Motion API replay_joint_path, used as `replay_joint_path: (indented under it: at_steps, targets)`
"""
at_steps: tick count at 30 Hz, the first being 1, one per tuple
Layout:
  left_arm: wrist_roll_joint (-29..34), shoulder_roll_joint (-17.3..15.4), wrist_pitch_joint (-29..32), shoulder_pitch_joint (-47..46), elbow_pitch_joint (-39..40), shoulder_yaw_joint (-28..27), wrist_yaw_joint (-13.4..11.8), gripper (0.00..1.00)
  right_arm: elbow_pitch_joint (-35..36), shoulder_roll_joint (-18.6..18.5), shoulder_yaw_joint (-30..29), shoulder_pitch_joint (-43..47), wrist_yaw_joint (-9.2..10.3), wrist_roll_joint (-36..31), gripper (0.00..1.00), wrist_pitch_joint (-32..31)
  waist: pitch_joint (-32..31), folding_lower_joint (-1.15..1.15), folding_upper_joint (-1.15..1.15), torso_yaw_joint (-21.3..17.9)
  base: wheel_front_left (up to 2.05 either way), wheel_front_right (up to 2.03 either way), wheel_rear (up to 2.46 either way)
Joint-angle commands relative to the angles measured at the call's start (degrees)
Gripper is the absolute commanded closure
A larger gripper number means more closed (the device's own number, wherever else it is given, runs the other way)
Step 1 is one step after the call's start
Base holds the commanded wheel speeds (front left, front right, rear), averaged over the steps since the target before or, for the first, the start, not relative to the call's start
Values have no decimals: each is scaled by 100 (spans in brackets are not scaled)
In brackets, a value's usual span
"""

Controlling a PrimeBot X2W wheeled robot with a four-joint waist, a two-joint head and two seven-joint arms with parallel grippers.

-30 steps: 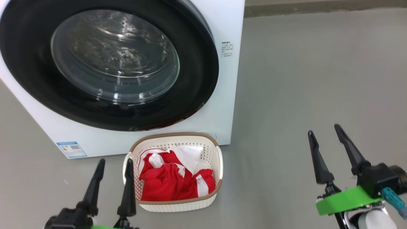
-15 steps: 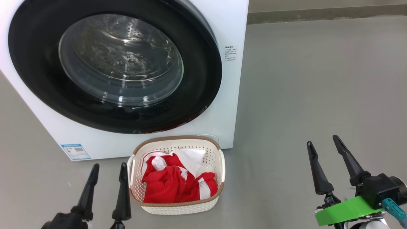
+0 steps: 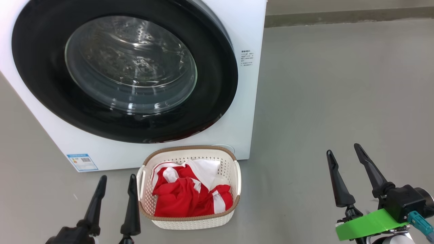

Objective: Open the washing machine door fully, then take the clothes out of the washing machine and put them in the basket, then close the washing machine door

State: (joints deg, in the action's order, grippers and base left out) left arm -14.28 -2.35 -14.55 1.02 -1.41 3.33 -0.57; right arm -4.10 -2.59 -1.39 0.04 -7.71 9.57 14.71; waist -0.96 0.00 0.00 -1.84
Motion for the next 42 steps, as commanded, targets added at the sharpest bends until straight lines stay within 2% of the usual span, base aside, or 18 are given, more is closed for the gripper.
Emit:
replay_joint_path:
  at_steps: [1, 6, 7, 13, 17, 22, 42]
  targets:
    - [-24, -53, -45, -124, 114, -168, -42, 0, 140, -29, 138, -67, 22, 22, 0, 29, -17, 0, 0, 7, 0, 0, 0]
    - [-62, -53, -45, -134, 70, -158, -86, 0, 130, -29, 155, -59, 22, 32, 0, 29, -62, 0, 0, 34, 0, 0, 0]
    - [-59, 0, 1, 0, -53, 12, -69, 100, -4, 0, 16, 9, 0, 4, 100, -1, -60, 0, 0, 33, 0, 0, 0]
    - [-242, 20, 75, 71, -323, 29, -56, 100, -260, 51, 34, 94, 0, 174, 100, -38, -61, 1, 0, 40, 0, 0, 0]
    - [-490, 17, 142, 50, -348, -3, -28, 100, -277, 35, 28, 76, 1, 453, 100, -98, -67, 13, 0, 44, 0, 0, 0]
    - [-862, 12, 240, 9, -399, -51, 14, 100, -320, 15, 21, 37, 2, 867, 100, -185, -48, 1, 0, 51, 0, 0, 0]
    - [-2032, -3, 552, -117, -548, -207, 148, 100, -435, -31, -16, -75, 6, 2159, 100, -468, -20, 0, 0, 74, 0, 0, 0]
